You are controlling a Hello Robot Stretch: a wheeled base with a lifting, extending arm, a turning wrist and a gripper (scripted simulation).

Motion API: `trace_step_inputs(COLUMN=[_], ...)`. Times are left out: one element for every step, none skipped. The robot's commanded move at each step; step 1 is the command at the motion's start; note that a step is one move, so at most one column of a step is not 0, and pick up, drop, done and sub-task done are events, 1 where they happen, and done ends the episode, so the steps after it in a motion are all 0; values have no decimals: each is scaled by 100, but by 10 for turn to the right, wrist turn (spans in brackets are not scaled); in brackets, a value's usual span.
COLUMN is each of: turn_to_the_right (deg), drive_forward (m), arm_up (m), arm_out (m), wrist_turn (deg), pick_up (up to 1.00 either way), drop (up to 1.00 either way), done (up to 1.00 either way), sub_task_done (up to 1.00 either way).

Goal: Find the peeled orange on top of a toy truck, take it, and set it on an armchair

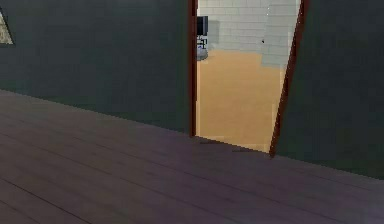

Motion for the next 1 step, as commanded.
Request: trace_step_inputs(turn_to_the_right=[450], drive_forward=[0], arm_up=[0], arm_out=[0], wrist_turn=[0], pick_up=[0], drop=[0], done=[0], sub_task_done=[0])
